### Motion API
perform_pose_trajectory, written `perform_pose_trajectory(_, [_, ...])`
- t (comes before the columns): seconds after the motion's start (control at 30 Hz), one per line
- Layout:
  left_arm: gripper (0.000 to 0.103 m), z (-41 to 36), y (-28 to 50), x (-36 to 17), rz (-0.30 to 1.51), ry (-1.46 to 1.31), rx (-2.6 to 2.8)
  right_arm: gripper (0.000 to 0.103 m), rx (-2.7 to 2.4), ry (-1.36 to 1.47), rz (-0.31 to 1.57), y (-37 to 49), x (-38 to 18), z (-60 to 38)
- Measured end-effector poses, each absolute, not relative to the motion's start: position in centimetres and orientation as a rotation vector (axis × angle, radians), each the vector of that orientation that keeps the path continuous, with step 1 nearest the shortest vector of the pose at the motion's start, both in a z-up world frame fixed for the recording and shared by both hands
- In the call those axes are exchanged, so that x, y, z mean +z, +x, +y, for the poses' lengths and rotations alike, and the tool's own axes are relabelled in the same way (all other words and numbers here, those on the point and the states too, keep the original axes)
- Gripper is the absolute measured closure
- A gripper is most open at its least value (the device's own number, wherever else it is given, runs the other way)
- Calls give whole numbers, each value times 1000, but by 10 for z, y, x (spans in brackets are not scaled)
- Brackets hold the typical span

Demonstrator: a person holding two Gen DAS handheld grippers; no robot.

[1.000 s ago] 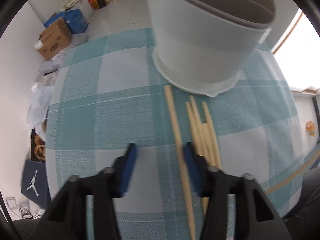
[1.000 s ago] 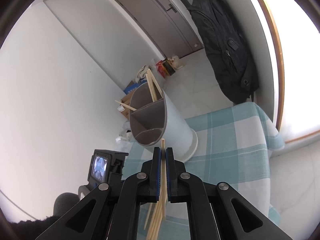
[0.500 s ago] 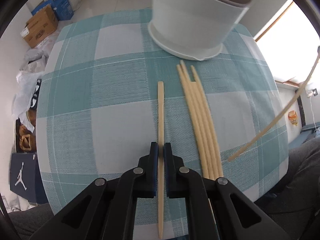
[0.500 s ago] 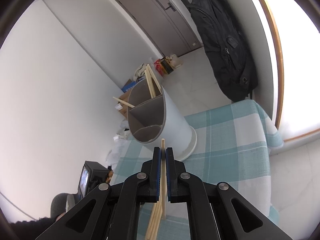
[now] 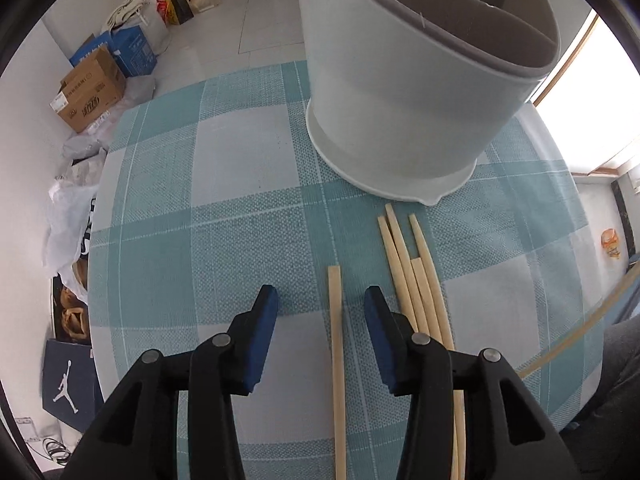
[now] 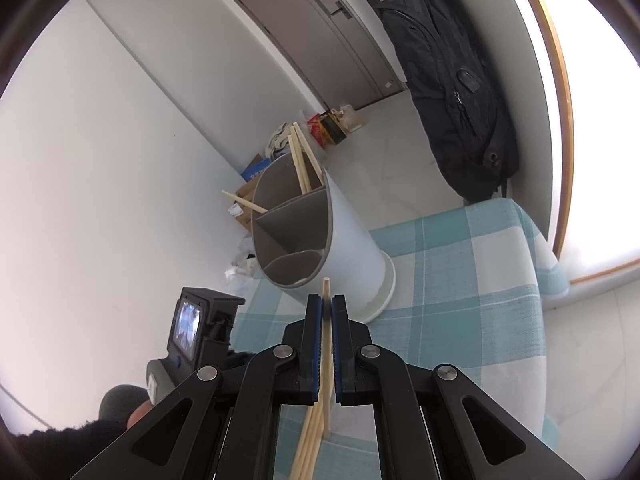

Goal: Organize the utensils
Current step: 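Lift the chopstick in the left gripper and lower it into the caddy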

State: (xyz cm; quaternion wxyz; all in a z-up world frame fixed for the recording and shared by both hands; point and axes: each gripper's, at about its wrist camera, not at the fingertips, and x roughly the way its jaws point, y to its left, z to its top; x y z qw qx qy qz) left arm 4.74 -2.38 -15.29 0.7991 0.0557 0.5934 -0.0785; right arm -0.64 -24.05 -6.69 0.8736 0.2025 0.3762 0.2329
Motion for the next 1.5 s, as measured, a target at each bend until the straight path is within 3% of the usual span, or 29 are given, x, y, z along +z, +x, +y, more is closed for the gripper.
perform_pose_trajectory(0.03, [66,-25,47,-152,1267,131,-173,99,487,422,783,-7,-66,-240])
perform_pose_trajectory(0.1, [93,-25,46,-150,1270,126,-210,99,488,420,782,-7,-66,-239])
perform_pose_trajectory(0.13, [100,-27,46,-150,1271,133,-216,99,489,419,783,-6,-66,-238])
perform_pose_trajectory(0.3, [101,-22,46,-142,1233,115,-249,99,491,402,777,-6,-65,-233])
perform_pose_trajectory(0.67, [101,-5,6,-49,908,-43,-265,99,490,343,709,-17,-53,-219])
perform_pose_trajectory(0.9, [101,9,11,-30,836,-113,-292,99,486,313,662,-21,-40,-210])
perform_pose_trajectory(1.17, [101,10,15,-7,791,-95,-317,99,489,269,608,-20,-11,-199])
perform_pose_trajectory(1.5, [101,13,43,60,688,-159,-330,99,495,263,530,5,56,-198])
